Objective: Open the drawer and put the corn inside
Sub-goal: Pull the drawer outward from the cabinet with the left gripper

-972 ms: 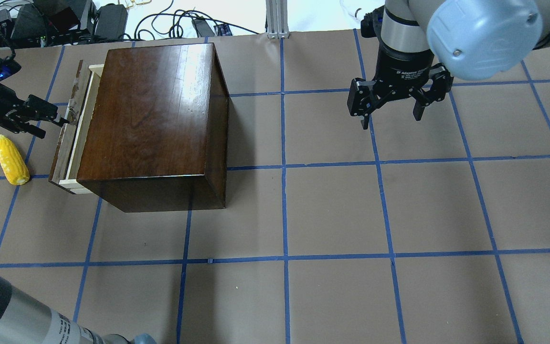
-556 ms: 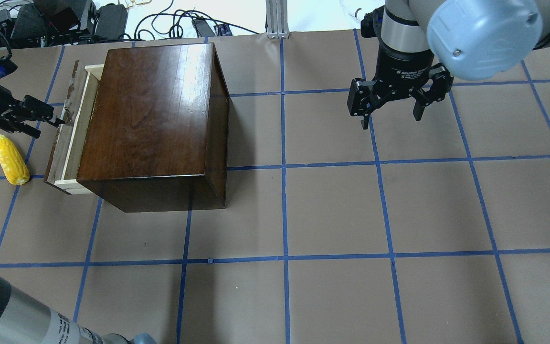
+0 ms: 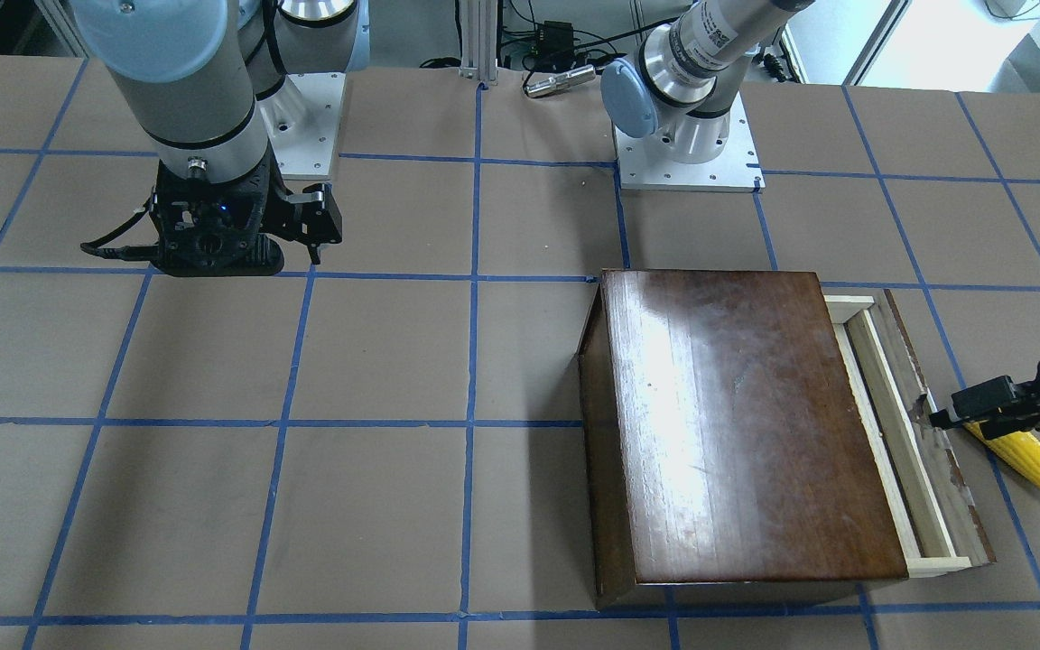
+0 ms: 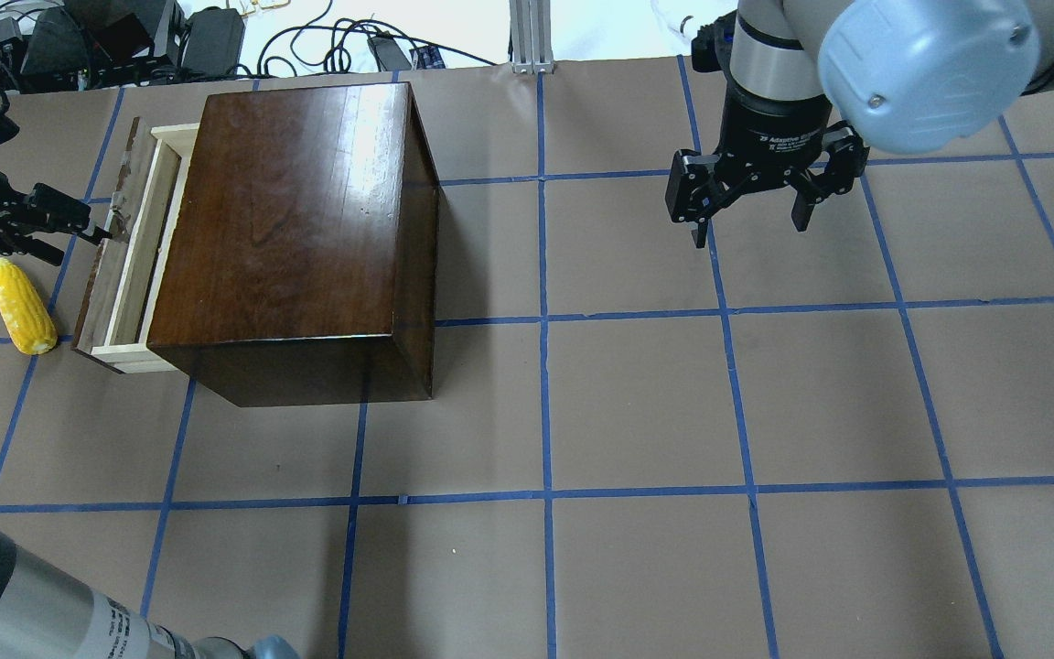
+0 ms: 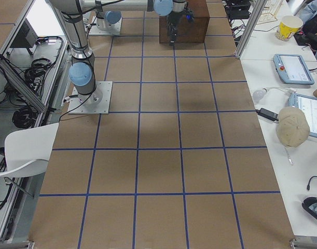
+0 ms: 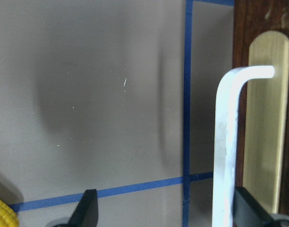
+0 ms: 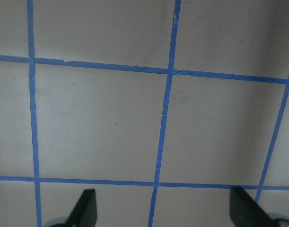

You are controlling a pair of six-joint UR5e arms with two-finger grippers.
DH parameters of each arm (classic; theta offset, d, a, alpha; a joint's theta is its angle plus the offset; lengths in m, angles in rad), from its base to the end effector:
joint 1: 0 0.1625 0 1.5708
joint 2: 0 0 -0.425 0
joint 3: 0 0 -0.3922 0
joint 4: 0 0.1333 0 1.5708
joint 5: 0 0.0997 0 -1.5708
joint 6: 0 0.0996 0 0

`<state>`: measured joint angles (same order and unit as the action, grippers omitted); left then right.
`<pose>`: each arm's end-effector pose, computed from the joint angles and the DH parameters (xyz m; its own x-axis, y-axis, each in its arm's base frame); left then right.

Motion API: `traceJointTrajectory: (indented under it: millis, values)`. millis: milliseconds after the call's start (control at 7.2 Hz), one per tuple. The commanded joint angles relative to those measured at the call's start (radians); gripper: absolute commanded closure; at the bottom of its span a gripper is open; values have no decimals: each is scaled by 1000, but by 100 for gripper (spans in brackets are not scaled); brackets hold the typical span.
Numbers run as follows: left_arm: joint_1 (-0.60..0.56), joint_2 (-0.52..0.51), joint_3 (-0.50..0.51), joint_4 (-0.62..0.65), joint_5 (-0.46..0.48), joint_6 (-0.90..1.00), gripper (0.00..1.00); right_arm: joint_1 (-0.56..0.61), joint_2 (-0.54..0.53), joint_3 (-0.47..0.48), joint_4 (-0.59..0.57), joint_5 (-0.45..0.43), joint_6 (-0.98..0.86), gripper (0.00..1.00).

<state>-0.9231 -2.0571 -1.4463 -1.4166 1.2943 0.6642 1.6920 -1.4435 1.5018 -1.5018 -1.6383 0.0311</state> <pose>0.2601 -0.6098 0.2851 -0.9413 -0.0113 0.3374 -0.0129 0.9999 -0.0024 0.1899 -0.5126 0.4500 -0.9926 -0.0984 0.0708 -0.0891 0.9882 0.1248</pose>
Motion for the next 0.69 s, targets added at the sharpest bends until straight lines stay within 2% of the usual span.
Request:
traceJointTrajectory:
  millis: [0, 556]
  values:
    - [13, 0, 4, -1, 32, 0, 0, 0, 0, 0, 0, 2, 1, 0]
    - [29, -2, 6, 7, 37, 0, 0, 0, 0, 0, 0, 0, 0, 0]
